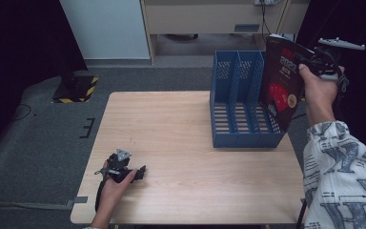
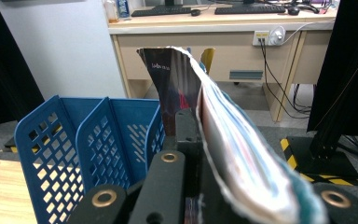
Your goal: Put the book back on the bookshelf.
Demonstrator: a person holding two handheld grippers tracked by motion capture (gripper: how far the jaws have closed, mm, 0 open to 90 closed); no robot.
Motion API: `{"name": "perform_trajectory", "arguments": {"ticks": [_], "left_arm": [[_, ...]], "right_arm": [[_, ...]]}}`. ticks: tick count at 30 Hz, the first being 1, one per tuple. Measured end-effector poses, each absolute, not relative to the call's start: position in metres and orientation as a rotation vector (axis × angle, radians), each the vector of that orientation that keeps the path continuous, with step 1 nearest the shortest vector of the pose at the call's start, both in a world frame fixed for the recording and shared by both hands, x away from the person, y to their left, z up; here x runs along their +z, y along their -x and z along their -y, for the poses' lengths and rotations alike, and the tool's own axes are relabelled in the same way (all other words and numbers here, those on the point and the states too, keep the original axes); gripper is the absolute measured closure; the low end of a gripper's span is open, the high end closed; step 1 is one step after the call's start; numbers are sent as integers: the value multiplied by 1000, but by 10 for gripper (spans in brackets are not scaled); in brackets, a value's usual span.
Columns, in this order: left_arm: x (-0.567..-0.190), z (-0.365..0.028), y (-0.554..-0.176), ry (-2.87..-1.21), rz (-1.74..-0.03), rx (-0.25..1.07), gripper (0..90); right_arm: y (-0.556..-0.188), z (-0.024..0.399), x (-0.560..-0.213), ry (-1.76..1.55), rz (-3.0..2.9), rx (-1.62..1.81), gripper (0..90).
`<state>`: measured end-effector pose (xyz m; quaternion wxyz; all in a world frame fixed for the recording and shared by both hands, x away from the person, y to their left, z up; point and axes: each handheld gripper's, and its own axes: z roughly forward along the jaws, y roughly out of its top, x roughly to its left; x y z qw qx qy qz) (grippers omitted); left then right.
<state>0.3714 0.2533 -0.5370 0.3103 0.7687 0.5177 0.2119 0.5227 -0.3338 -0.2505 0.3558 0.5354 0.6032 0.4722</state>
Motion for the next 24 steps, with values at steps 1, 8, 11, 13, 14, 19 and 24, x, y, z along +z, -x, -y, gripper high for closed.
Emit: {"name": "perform_trajectory", "arguments": {"ticks": [1,8,11,13,14,19,24], "left_arm": [[-537,-253,-371,-2030,-1367,560,0],[-537,-253,-371,-2030,-1368,561,0],[-537,-253,-370,-2029,-1370,561,0],[-537,-253,-370,-2029,-1370,561,0],[-537,-253,-370,-2029,-1370,561,0],[-537,-253,-370,-2027,-1370,563,0],[-537,-253,-370,-2028,-1370,562,0]], "right_arm": [[-523,333,-251,-1379,-1558,1225,870],[-525,329,-254,-1365,-1544,1237,869],[-528,327,-256,-1351,-1544,1233,870],[-530,326,-258,-1345,-1544,1230,870],[-532,326,-260,-1345,-1542,1236,870],[-537,325,-268,-1348,-1539,1247,870],[-538,323,-276,-1339,-1529,1260,870]]}}
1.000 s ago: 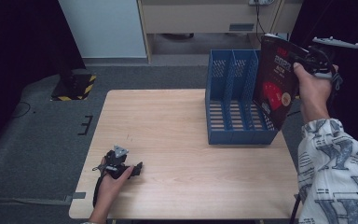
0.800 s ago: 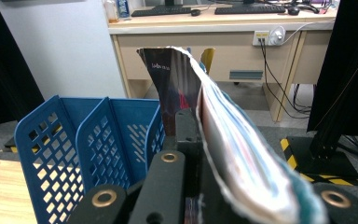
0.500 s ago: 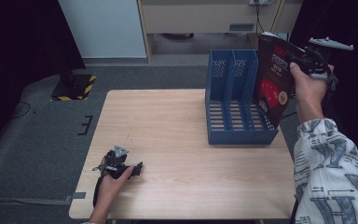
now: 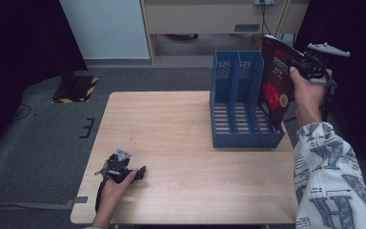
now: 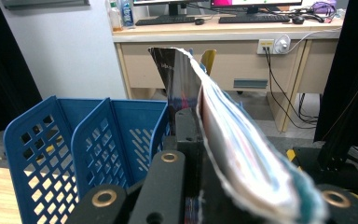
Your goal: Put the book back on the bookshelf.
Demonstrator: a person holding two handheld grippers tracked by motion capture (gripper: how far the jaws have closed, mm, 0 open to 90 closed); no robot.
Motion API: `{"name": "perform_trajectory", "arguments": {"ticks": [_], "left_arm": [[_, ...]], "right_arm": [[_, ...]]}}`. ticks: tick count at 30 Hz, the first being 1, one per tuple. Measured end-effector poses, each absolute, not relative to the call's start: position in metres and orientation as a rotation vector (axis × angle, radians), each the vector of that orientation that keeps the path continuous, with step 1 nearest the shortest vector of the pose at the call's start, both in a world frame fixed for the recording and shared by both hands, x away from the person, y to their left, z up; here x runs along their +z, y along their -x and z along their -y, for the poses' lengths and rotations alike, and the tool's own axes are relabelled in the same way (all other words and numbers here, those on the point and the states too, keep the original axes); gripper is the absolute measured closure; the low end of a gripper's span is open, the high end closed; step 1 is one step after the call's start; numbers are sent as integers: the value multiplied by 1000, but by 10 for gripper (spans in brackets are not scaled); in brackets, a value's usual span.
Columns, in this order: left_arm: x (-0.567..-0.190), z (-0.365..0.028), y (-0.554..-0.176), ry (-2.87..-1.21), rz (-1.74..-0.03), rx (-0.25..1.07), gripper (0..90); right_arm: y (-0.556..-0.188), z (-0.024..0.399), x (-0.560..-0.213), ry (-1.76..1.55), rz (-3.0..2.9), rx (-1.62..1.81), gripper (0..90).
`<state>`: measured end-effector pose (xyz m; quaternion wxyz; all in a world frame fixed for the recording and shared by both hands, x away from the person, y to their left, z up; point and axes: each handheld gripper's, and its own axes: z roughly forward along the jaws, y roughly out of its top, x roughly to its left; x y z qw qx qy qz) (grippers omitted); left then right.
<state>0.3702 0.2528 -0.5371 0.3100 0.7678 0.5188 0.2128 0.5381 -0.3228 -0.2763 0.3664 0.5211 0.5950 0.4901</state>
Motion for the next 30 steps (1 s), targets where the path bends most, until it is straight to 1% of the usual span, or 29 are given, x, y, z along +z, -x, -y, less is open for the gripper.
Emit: {"name": "perform_trajectory", "arguments": {"ticks": [8,30], "left_arm": [[-537,-253,-370,-2025,-1372,560,0],[-537,-253,-370,-2030,-1371,560,0]], "right_arm": [[-537,323,-288,-1335,-1511,1276,870],[-531,320,-303,-1305,-1518,1287,869]]}}
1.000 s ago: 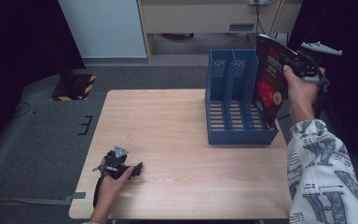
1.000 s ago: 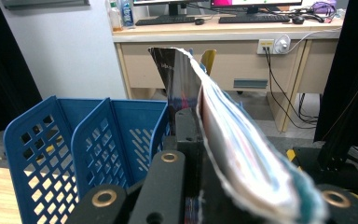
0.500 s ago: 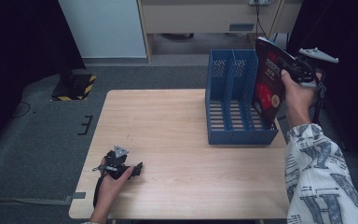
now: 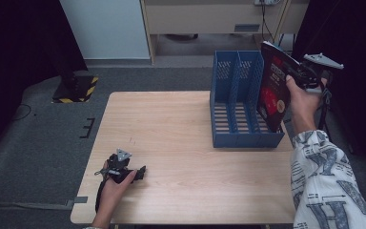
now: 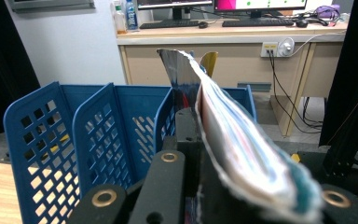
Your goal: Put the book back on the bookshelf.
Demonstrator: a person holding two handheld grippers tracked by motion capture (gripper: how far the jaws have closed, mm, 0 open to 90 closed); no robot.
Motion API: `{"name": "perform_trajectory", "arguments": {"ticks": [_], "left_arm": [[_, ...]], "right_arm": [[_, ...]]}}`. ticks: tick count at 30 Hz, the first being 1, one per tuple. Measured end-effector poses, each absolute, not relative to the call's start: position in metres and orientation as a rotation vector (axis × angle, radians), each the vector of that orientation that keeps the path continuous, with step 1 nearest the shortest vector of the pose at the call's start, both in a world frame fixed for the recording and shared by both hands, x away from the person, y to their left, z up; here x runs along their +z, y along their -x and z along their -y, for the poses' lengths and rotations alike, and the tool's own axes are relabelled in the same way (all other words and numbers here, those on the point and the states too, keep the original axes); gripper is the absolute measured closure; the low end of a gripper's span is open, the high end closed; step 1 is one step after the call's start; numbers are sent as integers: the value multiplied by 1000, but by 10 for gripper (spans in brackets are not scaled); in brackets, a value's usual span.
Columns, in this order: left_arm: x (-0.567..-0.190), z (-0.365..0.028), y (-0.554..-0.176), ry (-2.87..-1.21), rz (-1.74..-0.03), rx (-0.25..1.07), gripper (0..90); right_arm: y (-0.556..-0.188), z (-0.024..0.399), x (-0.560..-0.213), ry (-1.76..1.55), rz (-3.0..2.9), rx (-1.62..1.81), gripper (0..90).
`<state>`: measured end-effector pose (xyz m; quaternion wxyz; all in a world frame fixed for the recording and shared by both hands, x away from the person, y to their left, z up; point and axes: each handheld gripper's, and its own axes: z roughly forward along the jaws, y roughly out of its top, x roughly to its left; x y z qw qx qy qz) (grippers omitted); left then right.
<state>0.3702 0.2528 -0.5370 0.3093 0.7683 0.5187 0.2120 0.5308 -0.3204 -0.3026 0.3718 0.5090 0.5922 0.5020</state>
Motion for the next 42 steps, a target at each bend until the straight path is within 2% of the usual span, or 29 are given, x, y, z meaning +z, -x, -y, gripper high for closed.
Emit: {"name": "perform_trajectory", "arguments": {"ticks": [42], "left_arm": [[-537,-252,-371,-2032,-1368,559,0]], "right_arm": [[-515,305,-332,-1341,-1664,1184,852]]}}
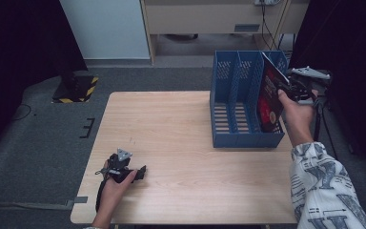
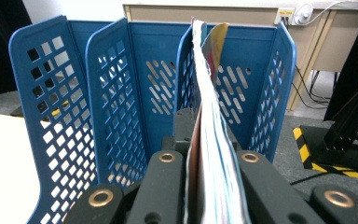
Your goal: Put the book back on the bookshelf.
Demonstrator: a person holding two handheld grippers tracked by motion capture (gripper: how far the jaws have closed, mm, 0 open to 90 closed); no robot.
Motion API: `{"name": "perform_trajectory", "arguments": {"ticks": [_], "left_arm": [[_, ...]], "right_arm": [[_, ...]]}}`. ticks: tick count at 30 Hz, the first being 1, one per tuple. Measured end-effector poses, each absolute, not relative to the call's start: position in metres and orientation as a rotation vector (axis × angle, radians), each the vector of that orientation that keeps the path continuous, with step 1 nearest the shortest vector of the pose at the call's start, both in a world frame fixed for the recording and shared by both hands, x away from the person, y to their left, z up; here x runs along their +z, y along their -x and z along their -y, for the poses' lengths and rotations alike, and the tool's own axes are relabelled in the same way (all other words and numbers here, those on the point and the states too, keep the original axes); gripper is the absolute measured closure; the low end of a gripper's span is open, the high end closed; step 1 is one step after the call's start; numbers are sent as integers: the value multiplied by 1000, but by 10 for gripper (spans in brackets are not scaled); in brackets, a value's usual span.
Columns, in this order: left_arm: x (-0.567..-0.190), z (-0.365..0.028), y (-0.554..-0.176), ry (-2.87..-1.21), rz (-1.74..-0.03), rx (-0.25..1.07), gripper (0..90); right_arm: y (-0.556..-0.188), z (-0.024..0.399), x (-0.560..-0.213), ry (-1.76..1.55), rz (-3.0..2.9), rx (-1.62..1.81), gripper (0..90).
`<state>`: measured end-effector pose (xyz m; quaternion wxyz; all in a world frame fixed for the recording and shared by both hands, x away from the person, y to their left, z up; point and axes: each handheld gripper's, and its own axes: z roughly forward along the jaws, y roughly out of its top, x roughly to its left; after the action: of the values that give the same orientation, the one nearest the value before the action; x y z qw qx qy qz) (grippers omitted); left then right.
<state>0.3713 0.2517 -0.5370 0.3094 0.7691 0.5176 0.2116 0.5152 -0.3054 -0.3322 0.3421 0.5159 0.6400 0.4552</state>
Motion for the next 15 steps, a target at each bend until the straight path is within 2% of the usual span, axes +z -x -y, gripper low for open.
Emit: {"name": "perform_trajectory", "arguments": {"ticks": [15], "left_arm": [[-537,-252,-372,-2033,-1366,559,0]], "right_arm": [[-500,304,-338,-1330,-1736,1150,821]]}}
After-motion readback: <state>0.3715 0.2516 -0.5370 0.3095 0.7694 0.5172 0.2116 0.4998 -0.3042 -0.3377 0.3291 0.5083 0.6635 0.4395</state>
